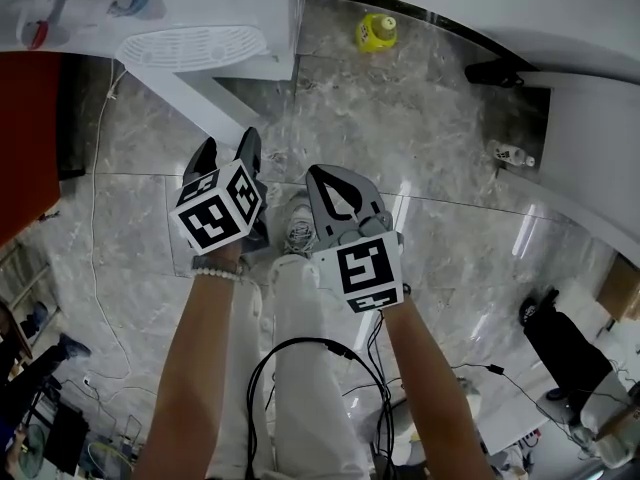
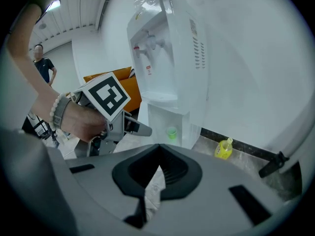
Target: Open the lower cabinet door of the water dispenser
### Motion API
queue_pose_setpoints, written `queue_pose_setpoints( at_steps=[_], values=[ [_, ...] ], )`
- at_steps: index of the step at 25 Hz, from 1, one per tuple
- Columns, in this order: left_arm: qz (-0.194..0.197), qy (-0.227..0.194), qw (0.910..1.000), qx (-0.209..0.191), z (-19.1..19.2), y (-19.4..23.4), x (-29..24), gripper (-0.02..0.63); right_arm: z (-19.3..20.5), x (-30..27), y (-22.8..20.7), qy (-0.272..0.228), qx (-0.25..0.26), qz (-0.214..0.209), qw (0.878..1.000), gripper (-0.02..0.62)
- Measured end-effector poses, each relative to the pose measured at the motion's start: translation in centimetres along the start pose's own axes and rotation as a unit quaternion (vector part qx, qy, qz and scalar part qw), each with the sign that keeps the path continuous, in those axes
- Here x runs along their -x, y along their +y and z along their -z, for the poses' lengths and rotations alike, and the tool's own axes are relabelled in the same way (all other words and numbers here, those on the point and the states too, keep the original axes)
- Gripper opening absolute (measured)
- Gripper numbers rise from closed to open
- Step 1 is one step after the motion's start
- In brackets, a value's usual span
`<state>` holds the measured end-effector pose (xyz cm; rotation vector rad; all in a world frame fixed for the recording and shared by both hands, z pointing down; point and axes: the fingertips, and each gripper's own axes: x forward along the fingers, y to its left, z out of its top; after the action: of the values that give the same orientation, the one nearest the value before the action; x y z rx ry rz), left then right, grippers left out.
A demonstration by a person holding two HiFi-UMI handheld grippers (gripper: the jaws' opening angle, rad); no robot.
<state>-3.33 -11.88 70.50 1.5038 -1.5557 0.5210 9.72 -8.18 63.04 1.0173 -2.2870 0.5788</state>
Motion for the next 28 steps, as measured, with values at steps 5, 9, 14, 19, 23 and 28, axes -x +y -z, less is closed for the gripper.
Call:
queue_pose_setpoints(
  at_steps=[5, 9, 14, 19, 23, 28],
  values=[
    [0.005, 0.003, 1.0, -0.001, 0.3, 0.2, 0.0, 0.291, -0.5, -0.1, 0.2, -0.002, 0.005, -0.001, 1.0, 0.003],
    [0.011, 0.005, 0.9999, -0.005, 0.7, 0.5, 0.4, 0.281, -0.7, -0.2, 0.4, -0.001, 0.006, 0.0, 1.0, 0.003],
    [0.02, 0.011, 0.9997, -0.005, 1.5, 1.6, 1.3, 0.27, -0.6, -0.2, 0.9, 0.002, 0.006, 0.004, 1.0, 0.003],
    [0.014, 0.008, 0.9998, -0.011, 2.3, 3.4, 2.6, 0.251, -0.9, -0.5, 1.7, 0.004, 0.004, 0.009, 1.0, 0.003],
    [0.003, 0.004, 0.9999, -0.015, 3.0, 5.1, 3.9, 0.219, -1.0, -0.6, 2.6, 0.005, 0.006, 0.008, 1.0, 0.003],
    [-0.016, 0.001, 0.9998, -0.013, 3.7, 7.6, 5.3, 0.195, -0.9, -0.9, 3.7, 0.01, 0.007, 0.006, 1.0, 0.003]
  ],
)
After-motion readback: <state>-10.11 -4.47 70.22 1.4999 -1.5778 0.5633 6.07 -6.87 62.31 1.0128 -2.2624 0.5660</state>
